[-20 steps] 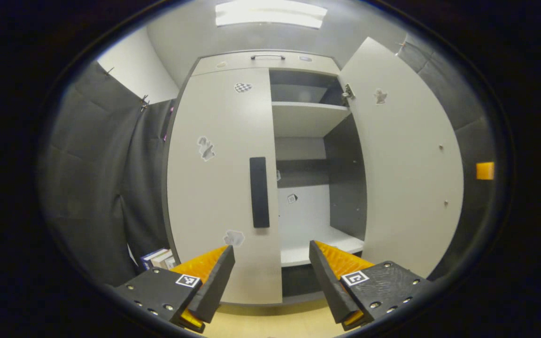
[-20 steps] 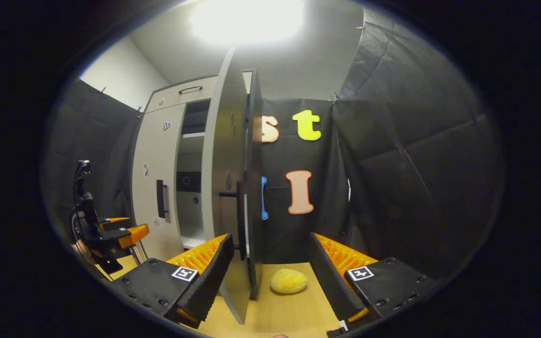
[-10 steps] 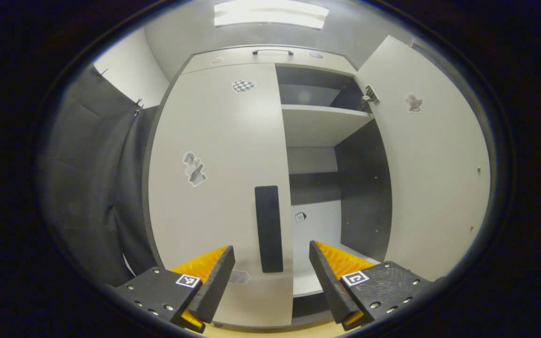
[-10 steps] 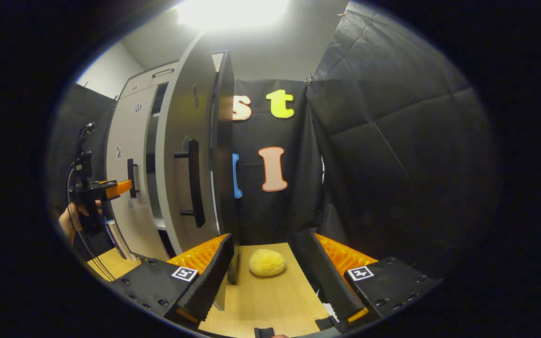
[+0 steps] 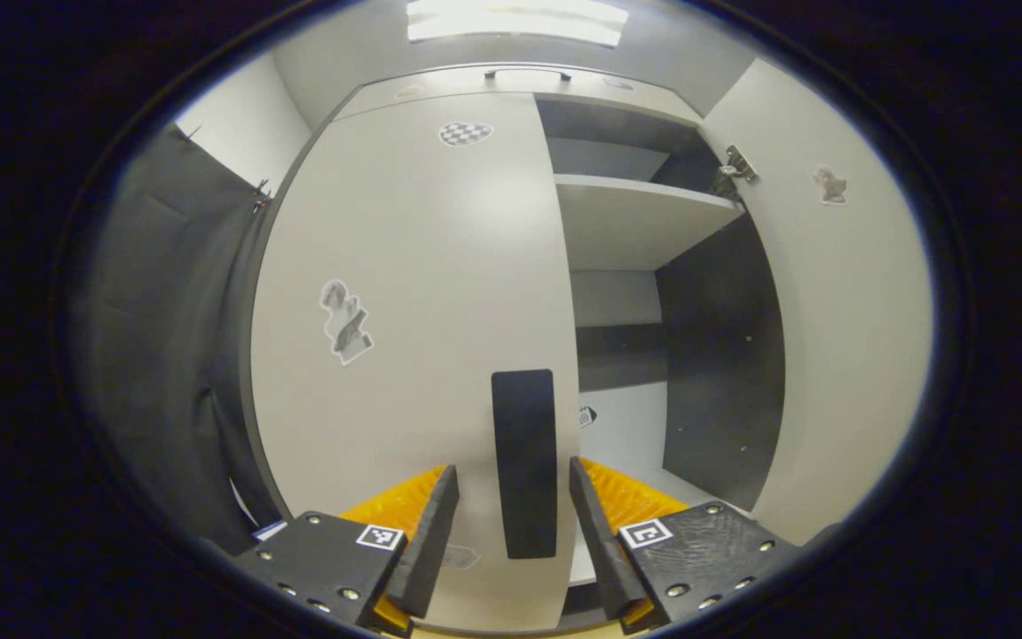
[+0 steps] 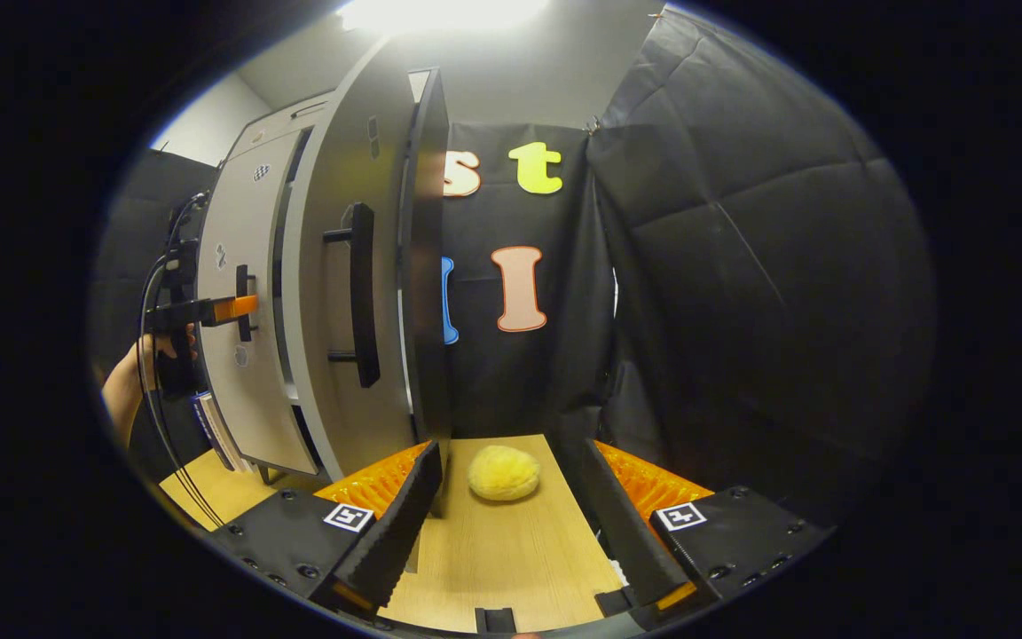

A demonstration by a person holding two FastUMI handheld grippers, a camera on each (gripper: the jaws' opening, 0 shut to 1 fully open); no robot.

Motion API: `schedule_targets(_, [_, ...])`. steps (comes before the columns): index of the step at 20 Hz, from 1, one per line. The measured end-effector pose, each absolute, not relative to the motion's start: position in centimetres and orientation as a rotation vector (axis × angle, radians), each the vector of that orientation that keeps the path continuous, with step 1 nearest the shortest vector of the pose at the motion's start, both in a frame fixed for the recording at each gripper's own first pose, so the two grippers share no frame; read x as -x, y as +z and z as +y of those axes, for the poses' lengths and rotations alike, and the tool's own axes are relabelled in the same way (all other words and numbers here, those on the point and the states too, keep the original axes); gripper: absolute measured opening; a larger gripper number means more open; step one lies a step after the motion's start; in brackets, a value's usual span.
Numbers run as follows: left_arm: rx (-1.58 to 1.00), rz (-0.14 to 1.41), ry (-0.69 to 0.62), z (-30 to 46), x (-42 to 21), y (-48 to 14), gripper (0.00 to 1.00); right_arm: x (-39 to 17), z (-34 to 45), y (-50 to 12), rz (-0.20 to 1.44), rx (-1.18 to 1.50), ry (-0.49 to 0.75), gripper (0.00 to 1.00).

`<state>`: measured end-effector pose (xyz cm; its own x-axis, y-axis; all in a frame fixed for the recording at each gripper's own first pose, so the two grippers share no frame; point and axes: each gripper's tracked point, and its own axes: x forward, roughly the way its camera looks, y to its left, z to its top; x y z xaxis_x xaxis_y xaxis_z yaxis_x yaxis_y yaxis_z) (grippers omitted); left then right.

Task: Open the right door of the double-door shoe cabinet with the right hand, and open the left door with the left hand.

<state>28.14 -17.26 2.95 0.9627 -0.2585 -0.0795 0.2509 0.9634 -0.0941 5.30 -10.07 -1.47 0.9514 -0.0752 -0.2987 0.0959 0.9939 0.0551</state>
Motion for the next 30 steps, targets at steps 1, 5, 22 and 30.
schedule_targets(1, [0.09,0.1,-0.257,-17.3,-28.3,2.8,0.74,-5.2,-9.9,-1.4,0.3,-0.075,-0.08,0.99])
schedule_targets(5, [0.104,0.138,-0.249,-17.9,-29.3,1.4,0.64,-5.4,-9.4,-1.2,0.29,-0.071,-0.064,0.99])
schedule_targets(22, [0.115,0.192,-0.321,-16.3,-26.5,1.3,0.18,-4.9,-4.8,0.5,0.255,-0.099,0.015,0.99])
schedule_targets(30, [0.131,0.186,-0.365,-14.6,-25.9,1.5,0.14,-4.4,-0.9,1.5,0.245,-0.032,0.05,0.99])
